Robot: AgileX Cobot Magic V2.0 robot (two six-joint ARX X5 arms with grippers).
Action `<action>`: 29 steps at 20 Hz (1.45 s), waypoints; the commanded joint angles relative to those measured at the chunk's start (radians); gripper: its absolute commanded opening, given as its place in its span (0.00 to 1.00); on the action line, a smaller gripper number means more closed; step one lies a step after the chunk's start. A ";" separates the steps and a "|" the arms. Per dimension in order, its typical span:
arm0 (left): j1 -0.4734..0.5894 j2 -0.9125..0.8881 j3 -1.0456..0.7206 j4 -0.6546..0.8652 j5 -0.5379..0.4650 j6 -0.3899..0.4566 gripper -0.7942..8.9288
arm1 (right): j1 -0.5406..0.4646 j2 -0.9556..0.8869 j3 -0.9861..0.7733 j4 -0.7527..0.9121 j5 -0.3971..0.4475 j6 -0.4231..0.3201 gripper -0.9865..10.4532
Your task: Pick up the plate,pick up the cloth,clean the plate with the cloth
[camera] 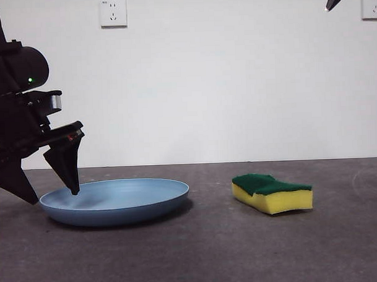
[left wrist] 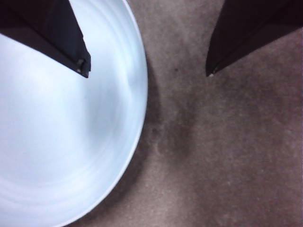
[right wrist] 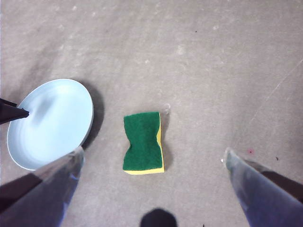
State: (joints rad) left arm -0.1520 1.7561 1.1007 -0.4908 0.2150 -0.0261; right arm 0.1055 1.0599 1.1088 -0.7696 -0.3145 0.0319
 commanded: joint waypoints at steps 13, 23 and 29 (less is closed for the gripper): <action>-0.026 0.016 0.002 0.027 -0.021 0.001 0.23 | 0.119 0.002 0.003 0.002 -0.001 0.024 0.53; -0.033 0.048 0.002 0.016 -0.028 0.005 0.14 | 0.134 0.002 0.003 0.001 -0.002 0.031 0.53; -0.038 0.030 0.002 0.003 -0.028 0.027 0.07 | 0.156 0.013 0.003 0.037 0.000 0.022 0.52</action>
State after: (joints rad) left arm -0.1848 1.7817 1.1145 -0.4713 0.1982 -0.0265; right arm 0.2573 1.0664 1.1088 -0.7414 -0.3138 0.0559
